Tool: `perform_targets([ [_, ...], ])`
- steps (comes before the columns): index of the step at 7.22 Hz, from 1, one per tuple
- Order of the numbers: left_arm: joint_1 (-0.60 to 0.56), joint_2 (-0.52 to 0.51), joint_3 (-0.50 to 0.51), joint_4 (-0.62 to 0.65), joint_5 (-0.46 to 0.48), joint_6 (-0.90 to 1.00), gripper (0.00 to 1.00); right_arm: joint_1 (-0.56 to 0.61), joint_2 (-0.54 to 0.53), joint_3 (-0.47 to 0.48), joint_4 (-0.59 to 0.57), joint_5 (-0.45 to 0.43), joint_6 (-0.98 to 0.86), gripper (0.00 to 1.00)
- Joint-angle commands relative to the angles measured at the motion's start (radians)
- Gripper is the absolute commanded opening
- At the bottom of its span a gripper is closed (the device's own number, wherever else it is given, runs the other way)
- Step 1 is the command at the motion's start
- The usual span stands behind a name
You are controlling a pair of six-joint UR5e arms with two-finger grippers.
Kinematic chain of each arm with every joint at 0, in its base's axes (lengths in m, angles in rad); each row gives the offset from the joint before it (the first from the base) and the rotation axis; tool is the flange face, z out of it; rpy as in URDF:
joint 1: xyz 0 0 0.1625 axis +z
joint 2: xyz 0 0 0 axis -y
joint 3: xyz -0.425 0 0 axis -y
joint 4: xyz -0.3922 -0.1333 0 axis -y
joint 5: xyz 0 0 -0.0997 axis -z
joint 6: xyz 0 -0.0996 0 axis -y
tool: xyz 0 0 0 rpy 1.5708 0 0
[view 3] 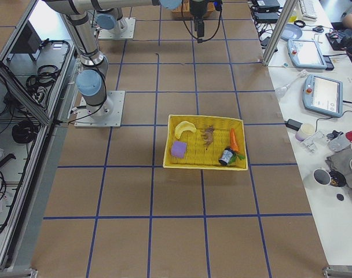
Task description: Transfer tape with both arms
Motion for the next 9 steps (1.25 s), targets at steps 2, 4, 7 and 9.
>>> perform_targets([
  [2,0.006,-0.044,0.057,-0.010,-0.008,0.105,1.00,0.000,0.000,0.000,0.000,0.002,0.000,1.00],
  [4,0.014,-0.037,0.057,-0.015,-0.023,0.110,1.00,0.000,0.000,0.000,0.000,0.002,0.000,1.00],
  [7,0.015,-0.003,0.009,-0.035,-0.019,0.121,1.00,0.000,0.000,0.000,0.000,0.001,0.000,1.00],
  [9,0.014,-0.001,0.008,-0.035,-0.017,0.121,1.00,0.000,0.000,0.000,0.000,0.001,0.000,1.00],
])
